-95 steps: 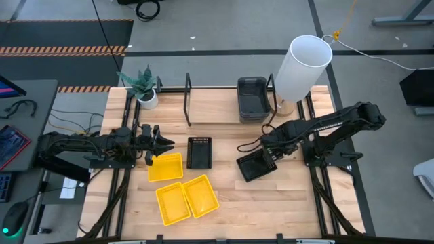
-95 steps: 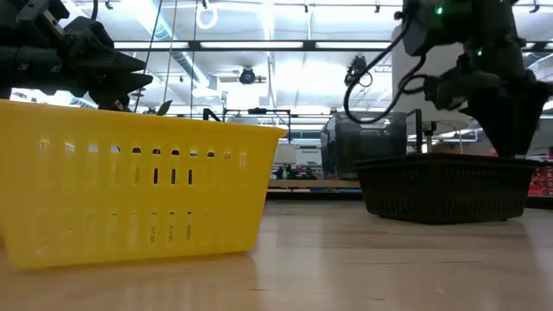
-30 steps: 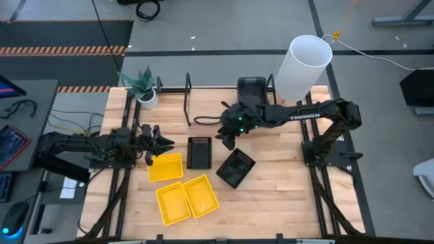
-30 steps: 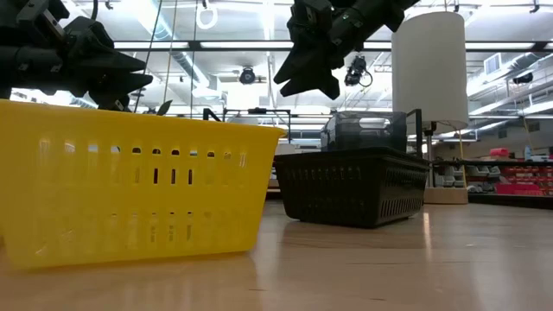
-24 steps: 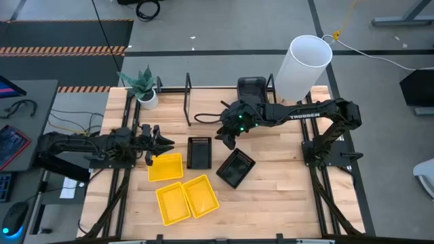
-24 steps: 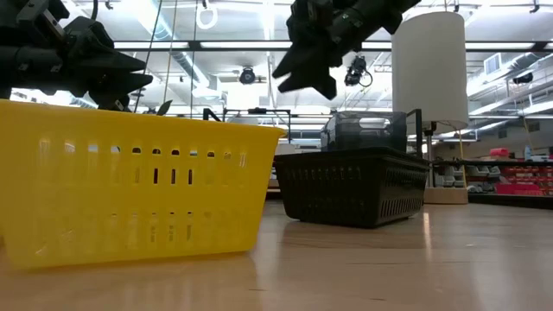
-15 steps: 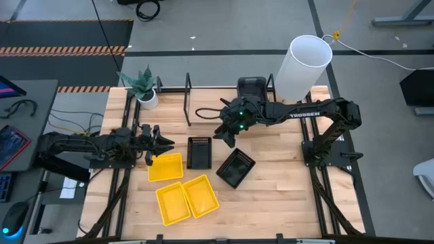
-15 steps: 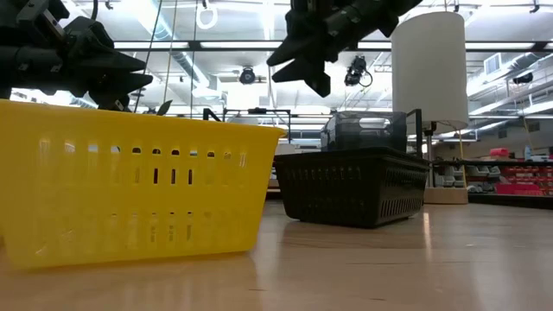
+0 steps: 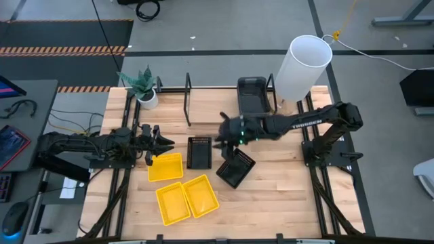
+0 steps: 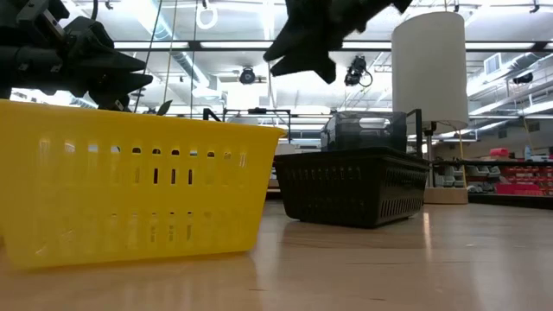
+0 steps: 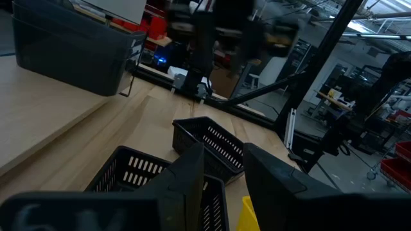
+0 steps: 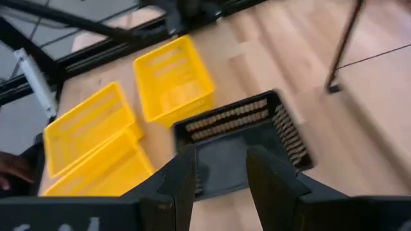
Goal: Stack baskets on shelf by color
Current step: Stack the left black bin on top of the right stacked black bins
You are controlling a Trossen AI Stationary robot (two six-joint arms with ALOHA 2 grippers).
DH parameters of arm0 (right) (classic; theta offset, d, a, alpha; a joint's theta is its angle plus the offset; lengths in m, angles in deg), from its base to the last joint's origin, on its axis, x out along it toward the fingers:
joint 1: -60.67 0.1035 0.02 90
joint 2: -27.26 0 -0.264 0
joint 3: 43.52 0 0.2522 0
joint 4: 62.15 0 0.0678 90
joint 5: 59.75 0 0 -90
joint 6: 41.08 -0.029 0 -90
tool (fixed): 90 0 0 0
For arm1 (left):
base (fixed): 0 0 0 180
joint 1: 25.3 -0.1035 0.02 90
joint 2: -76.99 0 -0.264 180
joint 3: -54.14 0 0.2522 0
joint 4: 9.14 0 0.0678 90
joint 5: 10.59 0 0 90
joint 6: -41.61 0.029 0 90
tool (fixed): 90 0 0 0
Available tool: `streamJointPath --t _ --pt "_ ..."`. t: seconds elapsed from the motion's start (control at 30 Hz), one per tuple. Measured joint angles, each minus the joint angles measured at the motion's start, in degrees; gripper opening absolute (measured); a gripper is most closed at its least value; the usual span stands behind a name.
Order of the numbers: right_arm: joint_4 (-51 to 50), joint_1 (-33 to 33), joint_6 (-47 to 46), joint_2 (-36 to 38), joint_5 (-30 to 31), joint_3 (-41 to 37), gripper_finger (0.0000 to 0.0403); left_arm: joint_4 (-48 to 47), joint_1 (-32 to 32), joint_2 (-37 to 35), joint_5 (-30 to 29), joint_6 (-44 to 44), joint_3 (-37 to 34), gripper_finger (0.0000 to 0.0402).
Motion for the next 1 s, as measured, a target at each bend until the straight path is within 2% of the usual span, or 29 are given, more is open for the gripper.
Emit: streamJointPath --t 0.17,0.3,0.43,0.8,1.0 --pt "-4.13 4.99 -5.83 0.02 2.11 0.00 0.0141 -0.02 0.02 -0.02 0.00 0.02 0.01 0.0117" --pt "-10.44 6.66 -9.06 0.04 2.30 0.00 0.0141 0.00 0.01 0.00 0.00 0.01 0.01 0.0117" --pt "-14.10 7.54 -11.90 0.04 5.58 0.00 0.0141 -0.02 0.00 -0.02 0.00 0.02 0.01 0.0117" --pt "-10.17 9.47 -13.02 -0.82 13.11 0.02 0.0139 0.00 0.00 0.01 0.00 0.01 0.00 0.0117" --pt "-4.44 11.02 -16.08 -4.89 13.55 0.55 0.0139 0.15 0.01 -0.01 -0.01 -0.01 0.01 0.0117"
